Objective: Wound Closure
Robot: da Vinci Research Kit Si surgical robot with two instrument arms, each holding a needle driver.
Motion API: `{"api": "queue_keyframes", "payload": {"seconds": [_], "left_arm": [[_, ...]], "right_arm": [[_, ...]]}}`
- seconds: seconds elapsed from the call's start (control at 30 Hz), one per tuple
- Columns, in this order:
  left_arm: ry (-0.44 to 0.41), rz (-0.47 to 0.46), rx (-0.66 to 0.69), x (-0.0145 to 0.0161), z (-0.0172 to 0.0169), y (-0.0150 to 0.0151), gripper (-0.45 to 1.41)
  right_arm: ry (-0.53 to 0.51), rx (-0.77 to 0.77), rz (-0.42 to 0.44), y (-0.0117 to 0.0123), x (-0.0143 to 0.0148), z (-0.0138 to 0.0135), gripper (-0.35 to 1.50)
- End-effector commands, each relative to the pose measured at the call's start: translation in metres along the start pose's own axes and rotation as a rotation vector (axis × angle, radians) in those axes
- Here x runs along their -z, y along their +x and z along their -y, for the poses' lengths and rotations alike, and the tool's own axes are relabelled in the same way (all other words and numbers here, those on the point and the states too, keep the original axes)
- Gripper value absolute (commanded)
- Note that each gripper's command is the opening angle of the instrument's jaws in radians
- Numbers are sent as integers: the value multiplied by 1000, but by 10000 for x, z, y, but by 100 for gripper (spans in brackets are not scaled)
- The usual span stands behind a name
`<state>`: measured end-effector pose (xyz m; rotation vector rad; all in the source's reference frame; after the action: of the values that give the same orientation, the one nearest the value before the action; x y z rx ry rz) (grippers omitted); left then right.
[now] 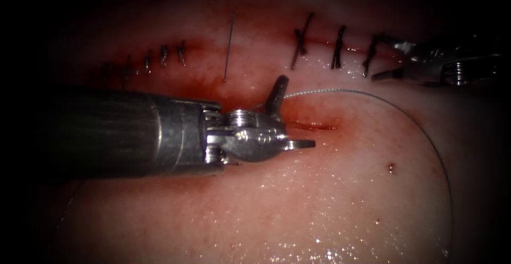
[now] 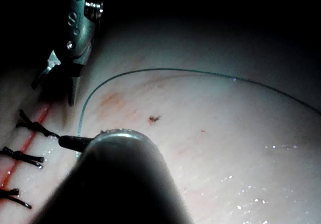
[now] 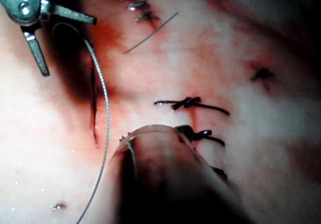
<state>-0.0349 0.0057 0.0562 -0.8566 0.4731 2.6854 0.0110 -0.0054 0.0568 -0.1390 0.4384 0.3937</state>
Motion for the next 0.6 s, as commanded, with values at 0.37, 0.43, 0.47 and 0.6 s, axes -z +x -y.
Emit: {"api": "queue_keyframes", "payload": {"seconds": [0.37, 0.43, 0.47, 0.6], "left_arm": [[37, 95, -168, -34, 4, 10, 88], [41, 96, -172, -37, 6, 9, 79], [47, 99, -169, -42, 7, 10, 30], [40, -5, -173, -43, 2, 19, -45]], "right_arm": [[7, -9, 14, 4, -10, 12, 103], [14, -10, 7, 7, -13, 15, 101], [20, -6, 9, 10, -17, 19, 101], [17, -8, 9, 11, -20, 20, 98]]}}
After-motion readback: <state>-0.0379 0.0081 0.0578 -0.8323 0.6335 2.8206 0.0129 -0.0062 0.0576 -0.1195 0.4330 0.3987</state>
